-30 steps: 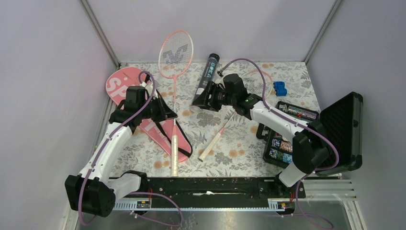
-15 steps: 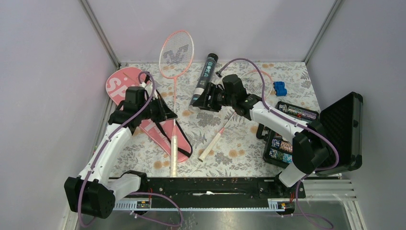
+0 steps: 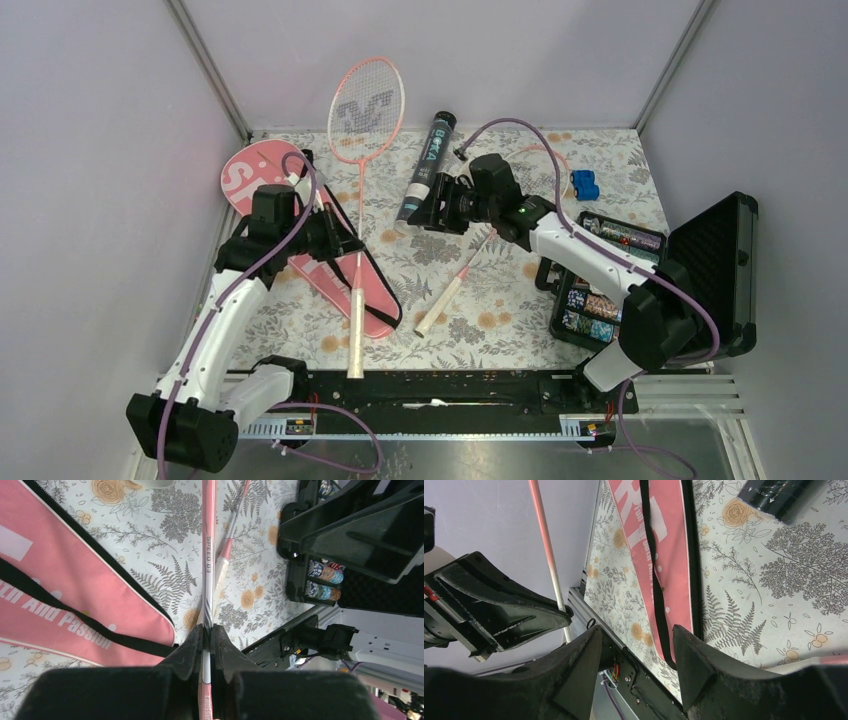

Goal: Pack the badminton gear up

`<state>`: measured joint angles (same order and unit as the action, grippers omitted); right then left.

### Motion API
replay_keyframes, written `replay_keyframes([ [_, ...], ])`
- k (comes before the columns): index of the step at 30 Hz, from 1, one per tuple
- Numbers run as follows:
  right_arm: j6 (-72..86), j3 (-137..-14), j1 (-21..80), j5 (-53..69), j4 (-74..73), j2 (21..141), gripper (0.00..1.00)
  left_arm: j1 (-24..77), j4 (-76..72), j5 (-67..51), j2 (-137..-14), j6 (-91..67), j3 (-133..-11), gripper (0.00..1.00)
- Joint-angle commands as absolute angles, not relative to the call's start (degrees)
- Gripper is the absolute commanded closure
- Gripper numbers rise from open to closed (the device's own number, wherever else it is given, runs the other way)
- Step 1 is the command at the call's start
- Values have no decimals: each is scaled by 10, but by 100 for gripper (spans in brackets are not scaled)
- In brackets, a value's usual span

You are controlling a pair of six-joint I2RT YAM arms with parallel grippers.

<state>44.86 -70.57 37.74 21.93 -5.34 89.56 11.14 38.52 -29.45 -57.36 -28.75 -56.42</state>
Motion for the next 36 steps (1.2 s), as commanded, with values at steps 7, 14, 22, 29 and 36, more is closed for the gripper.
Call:
replay_keyframes([
  [7,411,-764,382,162,-151,832,39,111,394,-278,-549,-255,-611,100],
  [14,428,-716,382,134,-189,764,39,112,398,-307,-521,-264,-576,100],
  [22,424,-719,391,128,-195,760,39,112,423,-305,-491,-245,-578,100],
  [29,449,-719,400,131,-146,795,40,112,427,-320,-460,-248,-571,100],
  [36,515,-738,415,157,-46,850,42,111,400,-349,-432,-287,-556,100],
])
